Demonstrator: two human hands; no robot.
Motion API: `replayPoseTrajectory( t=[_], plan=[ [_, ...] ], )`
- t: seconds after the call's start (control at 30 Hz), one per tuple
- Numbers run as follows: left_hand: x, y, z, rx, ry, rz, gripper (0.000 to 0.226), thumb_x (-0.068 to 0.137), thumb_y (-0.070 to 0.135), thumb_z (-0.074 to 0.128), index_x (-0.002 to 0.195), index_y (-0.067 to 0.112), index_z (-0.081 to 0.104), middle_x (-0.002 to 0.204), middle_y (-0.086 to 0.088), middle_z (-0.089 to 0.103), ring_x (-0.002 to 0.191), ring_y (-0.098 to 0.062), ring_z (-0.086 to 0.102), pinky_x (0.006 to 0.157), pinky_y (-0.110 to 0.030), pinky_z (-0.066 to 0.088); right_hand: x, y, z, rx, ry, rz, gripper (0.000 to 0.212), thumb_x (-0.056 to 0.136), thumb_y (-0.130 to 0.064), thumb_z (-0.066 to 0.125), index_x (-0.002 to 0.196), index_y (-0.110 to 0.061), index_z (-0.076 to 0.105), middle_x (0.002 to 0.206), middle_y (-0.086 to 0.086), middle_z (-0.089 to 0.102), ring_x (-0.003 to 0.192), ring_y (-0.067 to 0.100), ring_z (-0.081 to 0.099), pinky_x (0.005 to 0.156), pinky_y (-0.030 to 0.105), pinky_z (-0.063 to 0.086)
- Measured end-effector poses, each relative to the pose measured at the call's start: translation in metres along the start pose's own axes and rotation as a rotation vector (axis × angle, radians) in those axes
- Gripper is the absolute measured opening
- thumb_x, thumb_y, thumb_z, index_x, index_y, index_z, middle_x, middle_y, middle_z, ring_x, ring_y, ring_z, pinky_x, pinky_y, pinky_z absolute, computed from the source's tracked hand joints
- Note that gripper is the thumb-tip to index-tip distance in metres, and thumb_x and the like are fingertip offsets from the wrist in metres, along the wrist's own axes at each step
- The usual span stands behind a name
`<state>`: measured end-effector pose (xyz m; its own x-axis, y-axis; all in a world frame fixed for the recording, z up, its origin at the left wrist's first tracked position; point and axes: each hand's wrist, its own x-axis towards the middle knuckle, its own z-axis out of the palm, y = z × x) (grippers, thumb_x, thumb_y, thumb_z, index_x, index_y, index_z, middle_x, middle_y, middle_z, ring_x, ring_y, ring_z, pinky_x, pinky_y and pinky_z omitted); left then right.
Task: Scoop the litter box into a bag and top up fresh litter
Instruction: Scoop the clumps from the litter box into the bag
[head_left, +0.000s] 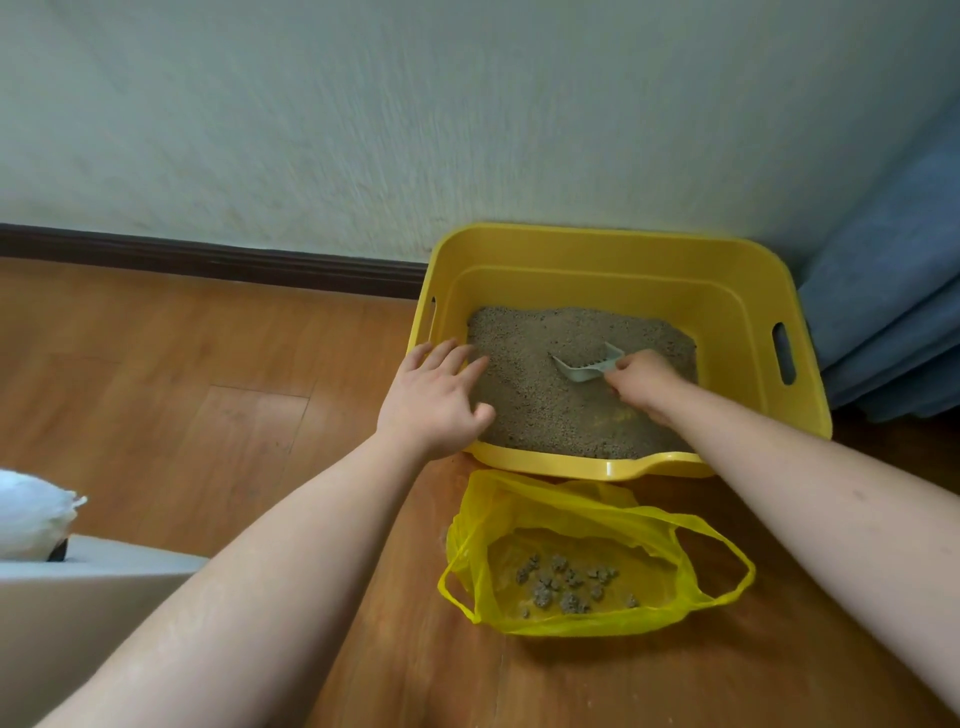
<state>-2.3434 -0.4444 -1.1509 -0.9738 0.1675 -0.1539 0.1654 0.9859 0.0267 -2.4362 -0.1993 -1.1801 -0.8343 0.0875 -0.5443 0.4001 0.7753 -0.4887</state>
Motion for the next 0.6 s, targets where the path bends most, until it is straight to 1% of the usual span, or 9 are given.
replayPoseTrajectory(
  t=[0.1,0.17,0.27,0.3,0.37,0.4,0.47,0.5,0.6],
  plan=[
    [0.000,0.001,0.000,-0.001,0.000,-0.005,0.065,0.089,0.051,0.030,0.150,0.027,0.033,0.157,0.001,0.031,0.147,-0.018,0.018,0.120,-0.043,0.009,0.001,-0.001,0.004,0.025,-0.010,0.006,0.039,0.095,-0.013,0.052,0.132,-0.001,0.052,0.092,0.015,0.066,0.072,0.023,0.058,0.062,0.032,0.044],
    [0.000,0.002,0.000,-0.002,0.001,-0.010,0.063,0.090,0.049,0.032,0.149,0.027,0.033,0.157,0.001,0.031,0.147,-0.018,0.018,0.120,-0.042,0.009,0.001,0.000,0.005,0.029,-0.028,0.012,0.039,0.096,-0.012,0.050,0.134,-0.002,0.051,0.090,0.013,0.066,0.069,0.021,0.059,0.062,0.031,0.045],
    [-0.001,0.001,-0.002,0.008,-0.009,-0.005,0.065,0.089,0.050,0.028,0.149,0.027,0.034,0.157,0.001,0.031,0.147,-0.018,0.017,0.120,-0.042,0.008,0.000,0.002,0.002,0.049,-0.077,-0.005,0.037,0.099,-0.017,0.048,0.132,-0.001,0.051,0.096,0.013,0.067,0.077,0.022,0.065,0.066,0.030,0.047],
    [-0.001,0.001,-0.003,0.012,-0.016,-0.004,0.067,0.087,0.051,0.025,0.149,0.027,0.034,0.157,0.001,0.031,0.147,-0.018,0.017,0.120,-0.042,0.008,-0.001,0.002,0.000,0.038,-0.079,-0.021,0.037,0.099,-0.022,0.048,0.129,-0.001,0.054,0.100,0.014,0.066,0.082,0.023,0.065,0.069,0.031,0.048],
    [-0.002,0.002,-0.004,0.021,-0.029,0.001,0.069,0.086,0.052,0.023,0.149,0.028,0.033,0.157,0.001,0.031,0.147,-0.018,0.017,0.120,-0.042,0.008,-0.004,0.003,-0.006,-0.034,-0.057,-0.052,0.042,0.098,-0.034,0.048,0.124,-0.003,0.058,0.113,0.016,0.064,0.098,0.028,0.063,0.081,0.035,0.050],
    [-0.002,0.002,-0.004,0.023,-0.035,0.005,0.069,0.086,0.052,0.023,0.149,0.028,0.033,0.157,0.001,0.031,0.147,-0.018,0.018,0.120,-0.043,0.009,-0.006,0.004,-0.009,-0.078,-0.045,-0.063,0.044,0.097,-0.038,0.048,0.123,-0.004,0.058,0.115,0.015,0.063,0.102,0.030,0.061,0.083,0.036,0.049],
    [-0.002,0.001,-0.005,0.019,-0.041,0.008,0.070,0.085,0.052,0.023,0.150,0.028,0.032,0.157,0.001,0.032,0.147,-0.018,0.018,0.120,-0.043,0.009,-0.011,0.007,-0.015,-0.158,-0.026,-0.076,0.045,0.097,-0.040,0.047,0.120,-0.004,0.060,0.110,0.015,0.064,0.099,0.030,0.061,0.077,0.034,0.048],
    [-0.002,0.001,-0.005,0.017,-0.039,0.010,0.071,0.085,0.052,0.022,0.151,0.028,0.030,0.157,0.001,0.032,0.147,-0.018,0.018,0.120,-0.043,0.009,-0.015,0.008,-0.018,-0.189,-0.017,-0.081,0.045,0.097,-0.040,0.046,0.120,-0.004,0.060,0.108,0.015,0.065,0.097,0.030,0.062,0.076,0.034,0.049],
    [-0.003,0.001,-0.004,0.013,-0.036,0.024,0.072,0.085,0.052,0.022,0.152,0.027,0.026,0.157,0.001,0.032,0.147,-0.018,0.019,0.119,-0.043,0.010,-0.033,0.010,-0.027,-0.229,0.008,-0.120,0.042,0.097,-0.038,0.046,0.123,-0.007,0.060,0.113,0.013,0.065,0.099,0.029,0.061,0.087,0.040,0.052]
  ],
)
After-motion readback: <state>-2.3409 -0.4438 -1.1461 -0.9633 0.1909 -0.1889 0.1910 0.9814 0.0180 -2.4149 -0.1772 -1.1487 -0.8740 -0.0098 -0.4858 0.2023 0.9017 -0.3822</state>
